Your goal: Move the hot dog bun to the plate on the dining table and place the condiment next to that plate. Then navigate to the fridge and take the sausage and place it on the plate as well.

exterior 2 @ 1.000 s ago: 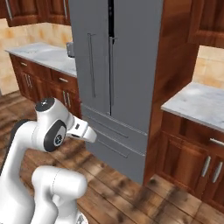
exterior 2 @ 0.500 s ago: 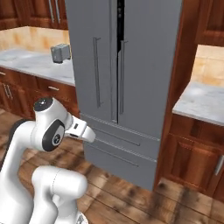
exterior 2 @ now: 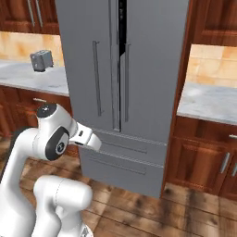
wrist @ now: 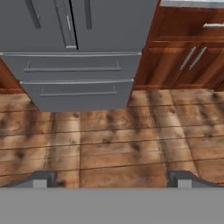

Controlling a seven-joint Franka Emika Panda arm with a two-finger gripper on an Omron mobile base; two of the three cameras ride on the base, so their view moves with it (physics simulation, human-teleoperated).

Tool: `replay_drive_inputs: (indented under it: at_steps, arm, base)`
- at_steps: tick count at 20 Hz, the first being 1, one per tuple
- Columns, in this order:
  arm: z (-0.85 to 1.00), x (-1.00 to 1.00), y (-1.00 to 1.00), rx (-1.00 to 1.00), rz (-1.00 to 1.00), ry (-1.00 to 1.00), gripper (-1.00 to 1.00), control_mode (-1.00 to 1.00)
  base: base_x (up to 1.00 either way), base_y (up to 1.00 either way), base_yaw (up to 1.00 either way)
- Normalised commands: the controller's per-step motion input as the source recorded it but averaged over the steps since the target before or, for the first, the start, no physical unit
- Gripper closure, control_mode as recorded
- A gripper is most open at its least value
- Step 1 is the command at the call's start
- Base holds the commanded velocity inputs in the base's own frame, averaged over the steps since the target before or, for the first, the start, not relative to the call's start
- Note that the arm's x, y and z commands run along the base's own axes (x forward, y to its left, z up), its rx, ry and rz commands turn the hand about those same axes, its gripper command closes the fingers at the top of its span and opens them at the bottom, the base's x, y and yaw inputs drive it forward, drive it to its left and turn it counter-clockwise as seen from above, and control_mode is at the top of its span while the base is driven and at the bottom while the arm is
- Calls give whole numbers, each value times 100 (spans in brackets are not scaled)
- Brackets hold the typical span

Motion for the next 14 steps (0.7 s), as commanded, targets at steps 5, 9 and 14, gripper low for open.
replay_drive_inputs:
  at_steps: [5,9,14]
  arm:
    - [0,0,0,0,0,0,-100,100]
    - [0,0,0,0,0,0,-100,100]
    - [0,0,0,0,0,0,-100,100]
  base:
    - [44,56,-35]
    - [69,43,-28]
    - [64,15,-9]
